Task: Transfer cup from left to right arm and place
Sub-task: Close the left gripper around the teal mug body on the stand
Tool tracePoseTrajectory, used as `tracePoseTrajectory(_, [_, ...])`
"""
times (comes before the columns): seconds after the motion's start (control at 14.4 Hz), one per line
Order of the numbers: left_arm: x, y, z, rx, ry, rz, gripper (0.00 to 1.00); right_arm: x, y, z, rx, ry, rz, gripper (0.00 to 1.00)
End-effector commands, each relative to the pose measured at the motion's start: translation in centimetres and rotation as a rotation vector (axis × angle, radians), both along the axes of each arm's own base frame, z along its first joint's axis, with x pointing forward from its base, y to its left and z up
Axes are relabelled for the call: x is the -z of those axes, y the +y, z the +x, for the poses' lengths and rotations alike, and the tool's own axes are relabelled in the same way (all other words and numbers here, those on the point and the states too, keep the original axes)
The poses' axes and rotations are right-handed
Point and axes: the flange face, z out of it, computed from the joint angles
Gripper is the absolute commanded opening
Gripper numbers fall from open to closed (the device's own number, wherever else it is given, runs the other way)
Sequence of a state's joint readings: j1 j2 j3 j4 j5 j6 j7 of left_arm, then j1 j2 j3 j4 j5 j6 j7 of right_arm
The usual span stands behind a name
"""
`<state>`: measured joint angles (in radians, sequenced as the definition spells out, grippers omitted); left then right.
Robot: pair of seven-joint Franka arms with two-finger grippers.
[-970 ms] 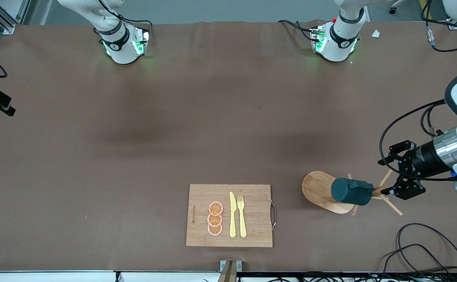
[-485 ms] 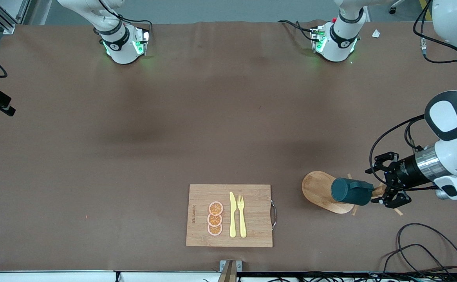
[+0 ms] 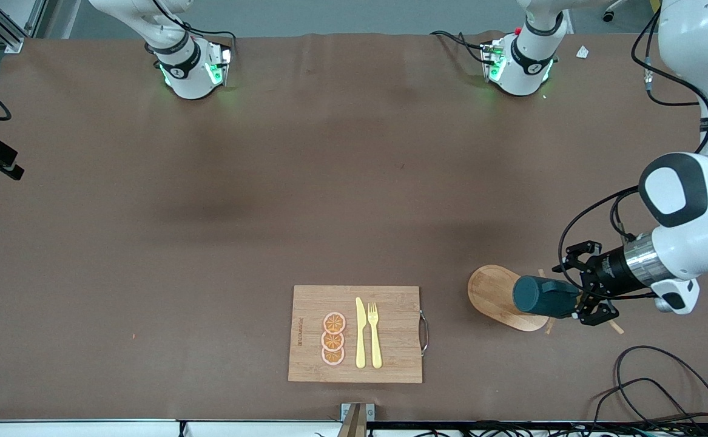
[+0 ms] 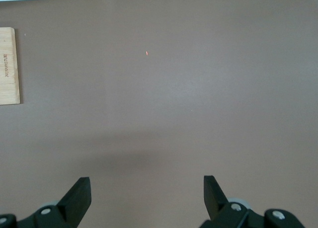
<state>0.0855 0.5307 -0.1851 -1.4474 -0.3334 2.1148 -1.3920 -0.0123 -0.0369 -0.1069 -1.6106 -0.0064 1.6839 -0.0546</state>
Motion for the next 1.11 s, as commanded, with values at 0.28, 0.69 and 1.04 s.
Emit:
tracePoseTrajectory(0.28, [1.7, -0.8, 0.6, 0.01, -0.02, 0.004, 1.0, -0.2, -0.3, -0.8, -0.006, 0.0, -0.013, 1.0])
tracePoseTrajectory(0.69, [2.4, -1.0, 0.7, 0.009, -0.019, 0.003, 1.0, -0.2, -0.3, -0.8, -0.006, 0.0, -0.013, 1.0])
tracePoseTrajectory(1.04, [2.7, -1.2, 0.7, 0.01, -0.014, 0.0, 0.94, -0.2, -0.3, -0.8, -0.006, 0.0, -0.013, 1.0])
